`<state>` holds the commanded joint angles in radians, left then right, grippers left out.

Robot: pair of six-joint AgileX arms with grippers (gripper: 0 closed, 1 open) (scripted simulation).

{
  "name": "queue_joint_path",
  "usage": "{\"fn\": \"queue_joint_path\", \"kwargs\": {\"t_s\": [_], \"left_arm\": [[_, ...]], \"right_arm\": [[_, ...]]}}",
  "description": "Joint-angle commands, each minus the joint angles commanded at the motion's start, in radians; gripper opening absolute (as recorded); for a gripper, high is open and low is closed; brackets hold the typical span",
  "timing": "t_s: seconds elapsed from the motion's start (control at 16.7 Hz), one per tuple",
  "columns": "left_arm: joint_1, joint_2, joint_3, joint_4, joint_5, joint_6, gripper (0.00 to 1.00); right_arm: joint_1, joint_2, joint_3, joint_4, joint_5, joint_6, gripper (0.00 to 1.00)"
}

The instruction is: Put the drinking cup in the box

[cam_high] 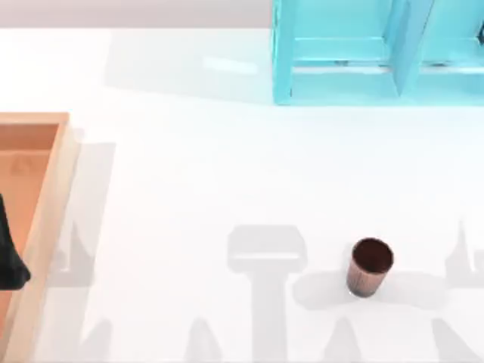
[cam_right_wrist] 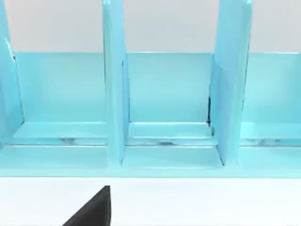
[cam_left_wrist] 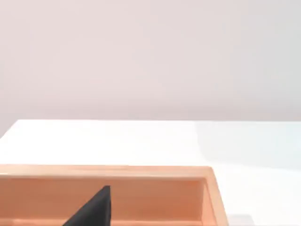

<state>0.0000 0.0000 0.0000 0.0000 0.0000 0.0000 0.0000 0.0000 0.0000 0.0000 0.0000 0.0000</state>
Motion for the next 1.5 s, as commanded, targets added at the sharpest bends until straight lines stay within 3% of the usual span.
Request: {"fn": "queue_joint_path", "kwargs": {"t_s": [0.3,0.6,0.96,1.5], "left_arm": [[-0.019,0.053,0.055,-0.034,-0.005,-0.023,1.0],[-0.117,0.322,0.343,-0.208,-0.03,-0.139,1.0],[-0.325,0.84,0.904,-0.55,-0.07,-0.365,1.0],[-0.72,1.75,1.913,-1.152,-0.128,-0.75,1.0]], "right_arm": [[0.0,0.0,0.0,0.0,0.0,0.0,1.0],[0.0,0.0,0.0,0.0,0.0,0.0,1.0],[0.0,0.0,0.0,0.0,0.0,0.0,1.0],[0.0,0.0,0.0,0.0,0.0,0.0,1.0]]}}
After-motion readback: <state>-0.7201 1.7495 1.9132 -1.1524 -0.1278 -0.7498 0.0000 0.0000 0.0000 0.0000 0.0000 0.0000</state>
